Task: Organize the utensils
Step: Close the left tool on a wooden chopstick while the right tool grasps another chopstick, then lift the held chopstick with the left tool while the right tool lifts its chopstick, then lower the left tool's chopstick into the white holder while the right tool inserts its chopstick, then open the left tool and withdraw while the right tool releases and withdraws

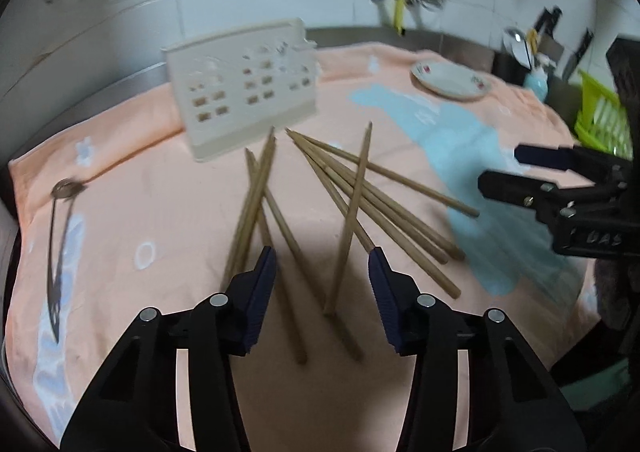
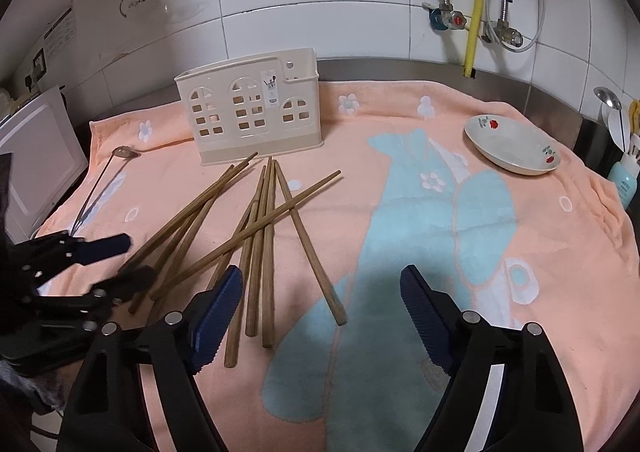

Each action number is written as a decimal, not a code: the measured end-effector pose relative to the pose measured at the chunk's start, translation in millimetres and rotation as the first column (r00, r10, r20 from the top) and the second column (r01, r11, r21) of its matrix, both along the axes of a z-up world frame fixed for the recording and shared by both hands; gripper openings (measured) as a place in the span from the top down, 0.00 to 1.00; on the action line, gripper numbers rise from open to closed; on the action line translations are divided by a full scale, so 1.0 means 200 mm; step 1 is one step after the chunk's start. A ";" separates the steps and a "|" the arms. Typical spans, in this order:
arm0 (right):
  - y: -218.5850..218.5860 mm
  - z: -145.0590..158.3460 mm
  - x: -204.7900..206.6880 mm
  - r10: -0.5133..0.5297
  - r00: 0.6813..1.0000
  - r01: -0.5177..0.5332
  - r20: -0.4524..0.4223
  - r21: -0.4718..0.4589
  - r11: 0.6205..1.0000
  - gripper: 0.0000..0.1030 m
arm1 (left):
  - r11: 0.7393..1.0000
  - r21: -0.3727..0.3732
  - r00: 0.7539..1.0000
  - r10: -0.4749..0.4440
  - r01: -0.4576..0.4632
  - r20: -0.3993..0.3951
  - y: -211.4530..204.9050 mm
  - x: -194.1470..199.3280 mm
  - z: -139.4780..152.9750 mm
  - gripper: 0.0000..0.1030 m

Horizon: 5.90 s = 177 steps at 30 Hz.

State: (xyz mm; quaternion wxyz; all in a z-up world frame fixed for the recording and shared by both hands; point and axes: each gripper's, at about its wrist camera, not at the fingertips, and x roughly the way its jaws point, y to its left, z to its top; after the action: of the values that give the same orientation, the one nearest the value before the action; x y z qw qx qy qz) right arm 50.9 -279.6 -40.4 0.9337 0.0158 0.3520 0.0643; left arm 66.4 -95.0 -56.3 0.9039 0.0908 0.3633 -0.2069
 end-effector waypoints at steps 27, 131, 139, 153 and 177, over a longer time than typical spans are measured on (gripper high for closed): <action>-0.04 -0.17 0.09 0.034 0.994 -0.030 -0.101 0.038 0.999 0.44 | 0.994 0.004 0.986 -0.109 0.110 -0.123 -0.09 0.18 -0.17 0.87; 0.27 0.94 0.92 0.217 0.943 -0.189 0.251 -0.132 0.973 0.94 | 0.933 -0.335 0.878 0.264 -0.129 0.398 0.36 0.79 1.15 0.96; 0.28 0.83 0.99 0.222 0.957 -0.197 0.187 -0.143 0.970 0.94 | 0.934 -0.329 0.870 0.272 -0.136 0.412 0.33 0.85 1.13 0.96; 0.25 0.78 0.90 0.214 0.955 -0.190 0.204 -0.134 0.973 0.76 | 0.944 -0.281 0.916 0.258 -0.172 0.307 0.35 0.90 0.90 0.94; 0.22 0.67 0.33 0.174 0.929 -0.142 0.325 -0.119 0.983 0.08 | 0.951 -0.219 0.905 0.282 -0.219 0.320 0.48 0.26 0.69 0.19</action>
State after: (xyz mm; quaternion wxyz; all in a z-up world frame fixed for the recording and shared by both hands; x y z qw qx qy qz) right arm 117.6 -236.1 92.8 0.9713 -0.0676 0.1912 0.1245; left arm 118.8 0.6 82.7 0.9772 -0.0029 0.1869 -0.1012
